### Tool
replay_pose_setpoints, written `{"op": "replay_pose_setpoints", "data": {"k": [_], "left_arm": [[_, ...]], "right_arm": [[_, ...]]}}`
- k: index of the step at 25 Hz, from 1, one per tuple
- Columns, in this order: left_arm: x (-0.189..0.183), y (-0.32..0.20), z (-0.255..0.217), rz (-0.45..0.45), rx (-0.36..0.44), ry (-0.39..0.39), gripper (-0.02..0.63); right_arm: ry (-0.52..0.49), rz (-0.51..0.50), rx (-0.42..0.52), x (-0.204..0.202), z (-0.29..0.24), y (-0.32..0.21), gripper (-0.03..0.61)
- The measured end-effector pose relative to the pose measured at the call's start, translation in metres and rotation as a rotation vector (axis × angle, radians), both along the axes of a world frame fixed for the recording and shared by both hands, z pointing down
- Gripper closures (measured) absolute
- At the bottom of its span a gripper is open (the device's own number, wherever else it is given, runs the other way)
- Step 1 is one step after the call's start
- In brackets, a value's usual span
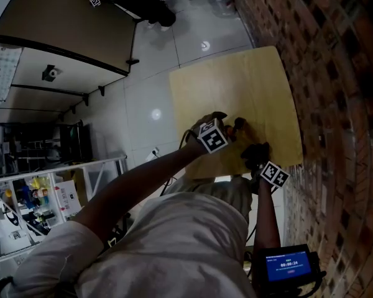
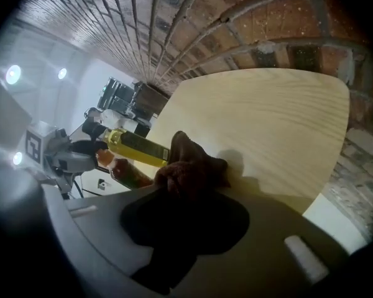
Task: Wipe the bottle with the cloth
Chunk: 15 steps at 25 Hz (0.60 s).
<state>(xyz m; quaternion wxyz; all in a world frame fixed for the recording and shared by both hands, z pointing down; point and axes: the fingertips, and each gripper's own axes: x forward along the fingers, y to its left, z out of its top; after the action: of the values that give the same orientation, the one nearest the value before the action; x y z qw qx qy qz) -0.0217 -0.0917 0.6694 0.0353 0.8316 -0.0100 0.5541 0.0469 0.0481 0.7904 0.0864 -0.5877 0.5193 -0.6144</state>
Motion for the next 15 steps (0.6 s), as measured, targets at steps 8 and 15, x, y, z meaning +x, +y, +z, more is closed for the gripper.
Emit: {"op": "replay_pose_setpoints", "data": {"k": [8, 15], "left_arm": [[-0.002, 0.024, 0.022, 0.132, 0.047, -0.093, 0.255], [0.004, 0.021, 0.039, 0.078, 0.094, -0.121, 0.371]], "right_arm": [[0.004, -0.01, 0.021, -0.007, -0.012, 0.003, 0.5], [0.016, -0.026, 0.034, -0.013, -0.027, 0.004, 0.5]]}}
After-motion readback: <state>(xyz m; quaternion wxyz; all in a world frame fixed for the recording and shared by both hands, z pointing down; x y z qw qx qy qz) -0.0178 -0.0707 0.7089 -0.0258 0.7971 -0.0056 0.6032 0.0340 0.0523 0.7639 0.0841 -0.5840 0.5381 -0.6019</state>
